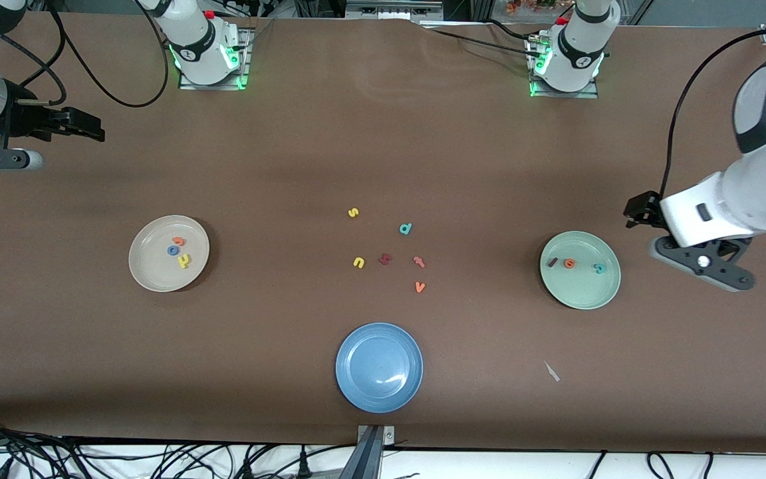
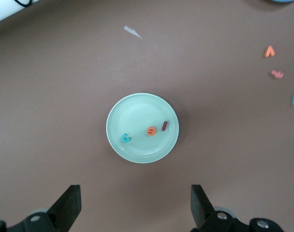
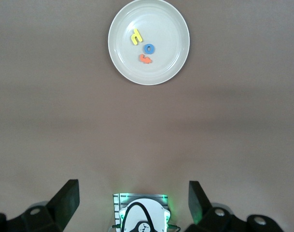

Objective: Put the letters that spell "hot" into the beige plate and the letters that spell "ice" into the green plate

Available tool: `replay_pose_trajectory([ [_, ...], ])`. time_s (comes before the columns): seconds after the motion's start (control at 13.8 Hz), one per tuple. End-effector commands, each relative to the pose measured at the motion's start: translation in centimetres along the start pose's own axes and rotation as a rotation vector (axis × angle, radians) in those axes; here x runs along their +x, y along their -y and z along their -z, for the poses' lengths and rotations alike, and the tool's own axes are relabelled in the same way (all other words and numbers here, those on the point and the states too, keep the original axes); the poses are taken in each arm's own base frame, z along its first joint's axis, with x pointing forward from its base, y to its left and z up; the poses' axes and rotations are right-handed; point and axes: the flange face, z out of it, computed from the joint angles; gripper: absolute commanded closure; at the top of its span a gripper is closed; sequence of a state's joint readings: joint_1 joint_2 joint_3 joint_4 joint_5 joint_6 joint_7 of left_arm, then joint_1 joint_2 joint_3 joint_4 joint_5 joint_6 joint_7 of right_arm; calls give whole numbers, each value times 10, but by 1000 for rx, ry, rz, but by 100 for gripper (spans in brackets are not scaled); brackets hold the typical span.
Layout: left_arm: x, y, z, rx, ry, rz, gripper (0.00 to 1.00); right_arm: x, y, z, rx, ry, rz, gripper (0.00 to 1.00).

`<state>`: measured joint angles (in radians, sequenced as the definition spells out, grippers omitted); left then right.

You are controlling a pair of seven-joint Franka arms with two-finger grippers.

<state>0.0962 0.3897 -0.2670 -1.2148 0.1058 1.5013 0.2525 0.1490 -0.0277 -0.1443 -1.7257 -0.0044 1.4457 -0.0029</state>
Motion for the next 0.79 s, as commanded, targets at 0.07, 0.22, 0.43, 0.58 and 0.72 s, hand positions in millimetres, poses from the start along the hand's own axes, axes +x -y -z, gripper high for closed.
replay_pose_trajectory([
  [0.07, -45, 6, 15, -37, -65, 99, 0, 1, -1, 6, 7, -1, 12, 0],
  [0.22, -71, -1, 16, -33, -57, 200, 0, 1, 2, 7, 6, -4, 16, 0],
  [0.43, -98, -11, 14, -17, -105, 247, 0, 0, -1, 8, 8, -4, 10, 0],
  [0.58, -104, -8, 12, -18, -112, 251, 0, -1, -1, 8, 4, -5, 11, 0],
  [0.72, -103, -11, 12, -8, -111, 250, 0, 0, 0, 9, 2, -11, 17, 0],
])
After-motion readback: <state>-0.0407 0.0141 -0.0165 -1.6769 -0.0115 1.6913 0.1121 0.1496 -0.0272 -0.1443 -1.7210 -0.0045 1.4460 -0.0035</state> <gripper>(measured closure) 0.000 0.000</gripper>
